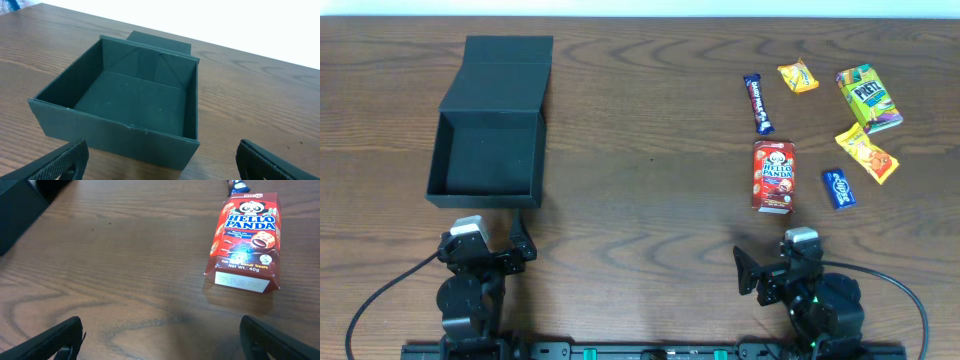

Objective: Pack container

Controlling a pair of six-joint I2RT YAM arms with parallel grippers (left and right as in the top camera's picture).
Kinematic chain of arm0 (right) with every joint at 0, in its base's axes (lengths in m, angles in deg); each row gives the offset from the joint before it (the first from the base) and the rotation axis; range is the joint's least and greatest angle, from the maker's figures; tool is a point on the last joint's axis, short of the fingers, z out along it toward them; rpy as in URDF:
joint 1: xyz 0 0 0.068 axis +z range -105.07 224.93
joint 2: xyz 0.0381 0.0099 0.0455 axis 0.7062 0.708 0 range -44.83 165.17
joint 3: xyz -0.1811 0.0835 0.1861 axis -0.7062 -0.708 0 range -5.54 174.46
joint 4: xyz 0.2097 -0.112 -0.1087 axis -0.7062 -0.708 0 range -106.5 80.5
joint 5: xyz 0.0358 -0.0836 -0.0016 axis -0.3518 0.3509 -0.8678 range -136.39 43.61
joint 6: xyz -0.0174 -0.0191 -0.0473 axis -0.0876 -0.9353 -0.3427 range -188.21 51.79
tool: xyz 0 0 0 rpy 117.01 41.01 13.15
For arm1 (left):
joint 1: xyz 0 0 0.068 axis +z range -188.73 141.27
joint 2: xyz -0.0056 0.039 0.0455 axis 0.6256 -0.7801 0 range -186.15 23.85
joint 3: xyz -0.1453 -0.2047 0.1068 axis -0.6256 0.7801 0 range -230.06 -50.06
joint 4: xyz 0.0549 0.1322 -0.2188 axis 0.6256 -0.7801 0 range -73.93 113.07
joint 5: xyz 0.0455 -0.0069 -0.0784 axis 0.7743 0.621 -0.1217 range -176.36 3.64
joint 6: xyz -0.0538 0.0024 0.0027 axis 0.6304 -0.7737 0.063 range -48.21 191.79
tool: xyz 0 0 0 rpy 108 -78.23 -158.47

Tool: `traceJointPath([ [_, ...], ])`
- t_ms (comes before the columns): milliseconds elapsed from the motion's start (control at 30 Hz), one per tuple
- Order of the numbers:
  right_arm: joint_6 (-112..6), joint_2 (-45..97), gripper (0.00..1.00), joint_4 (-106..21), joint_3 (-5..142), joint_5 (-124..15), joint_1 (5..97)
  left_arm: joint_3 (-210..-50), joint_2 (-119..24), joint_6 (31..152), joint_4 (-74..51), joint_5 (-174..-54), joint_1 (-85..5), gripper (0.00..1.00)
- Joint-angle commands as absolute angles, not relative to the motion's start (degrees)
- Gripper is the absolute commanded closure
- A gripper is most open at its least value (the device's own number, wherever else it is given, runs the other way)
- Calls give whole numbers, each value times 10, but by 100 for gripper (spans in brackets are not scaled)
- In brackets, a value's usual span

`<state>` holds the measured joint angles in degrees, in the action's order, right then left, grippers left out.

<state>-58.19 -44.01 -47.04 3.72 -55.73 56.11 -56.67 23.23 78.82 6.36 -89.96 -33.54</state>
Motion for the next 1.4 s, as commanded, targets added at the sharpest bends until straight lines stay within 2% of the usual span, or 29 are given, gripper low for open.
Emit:
traceJointPath([
  [0,-586,-445,1,-470,35,-554,570,-553,236,778,58,-892,-335,5],
  [600,-586,-445,1,-470,35,-554,570,-553,236,778,58,-895,-335,5],
  [867,-586,-445,1,-470,35,-554,570,-553,236,818,68,-954,-335,5],
  [1033,-586,-445,1,-470,35,-554,570,-557,228,832,145,-1009,-335,5],
  [1367,-586,-445,1,-470,35,-554,570,-721,-34,761,131,-1009,-335,5],
])
